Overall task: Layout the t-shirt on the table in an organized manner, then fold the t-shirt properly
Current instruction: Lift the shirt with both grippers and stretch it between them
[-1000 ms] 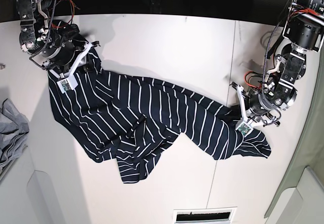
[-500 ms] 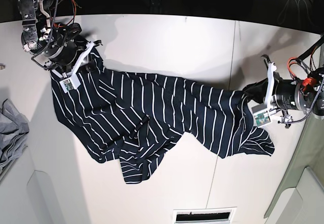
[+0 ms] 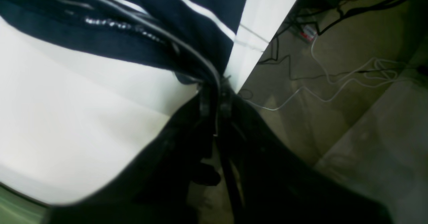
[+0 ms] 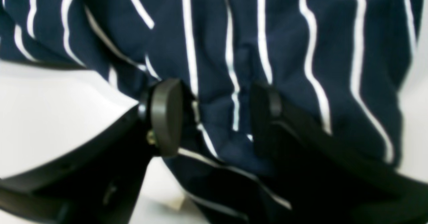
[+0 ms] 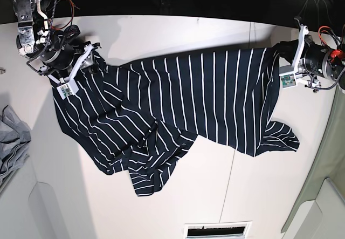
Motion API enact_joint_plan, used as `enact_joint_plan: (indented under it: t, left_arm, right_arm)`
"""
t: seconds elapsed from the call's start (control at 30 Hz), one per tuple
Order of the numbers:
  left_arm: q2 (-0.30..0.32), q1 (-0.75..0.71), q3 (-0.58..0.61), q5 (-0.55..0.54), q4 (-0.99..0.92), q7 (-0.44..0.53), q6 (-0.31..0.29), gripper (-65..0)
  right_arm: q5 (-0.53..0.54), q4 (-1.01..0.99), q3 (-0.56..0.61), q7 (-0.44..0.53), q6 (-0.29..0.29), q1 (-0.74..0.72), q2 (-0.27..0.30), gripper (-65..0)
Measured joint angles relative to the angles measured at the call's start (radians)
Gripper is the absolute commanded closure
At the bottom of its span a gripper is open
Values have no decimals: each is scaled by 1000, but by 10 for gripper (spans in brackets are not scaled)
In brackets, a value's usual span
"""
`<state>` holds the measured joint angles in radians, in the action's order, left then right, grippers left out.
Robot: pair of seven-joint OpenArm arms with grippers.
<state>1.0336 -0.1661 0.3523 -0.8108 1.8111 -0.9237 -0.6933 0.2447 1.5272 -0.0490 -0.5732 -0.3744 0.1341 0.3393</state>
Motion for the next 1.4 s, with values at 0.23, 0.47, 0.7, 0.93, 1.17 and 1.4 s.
enact_joint_plan:
  t: [0.23,0.47,0.7,0.93,1.17,1.4]
  left_arm:
    - [0,-1,0,6,0,-9,0,0]
    - [0,-2,0,5,0,-11,0,0]
    - [0,-2,0,6,-1,-11,0,0]
    - [-25,-3,0,6,-2,-12,0,0]
    - [-39,-25,0,8,-3,-11,0,0]
    - [-58,-25,0,9,-3,-12,0,0]
  right_arm:
    - [29,91,-206,-30,2,-23,2,-321]
    - [95,85,-320,-86,2,16,76,-321]
    - [159,22,-331,-85,-43,121,108,-321]
    - [293,5,-329,-82,-75,199,102,-321]
    - [306,7,-328,-81,-109,193,42,-319]
    - [267,4,-325,-50,-112,194,-4,-74]
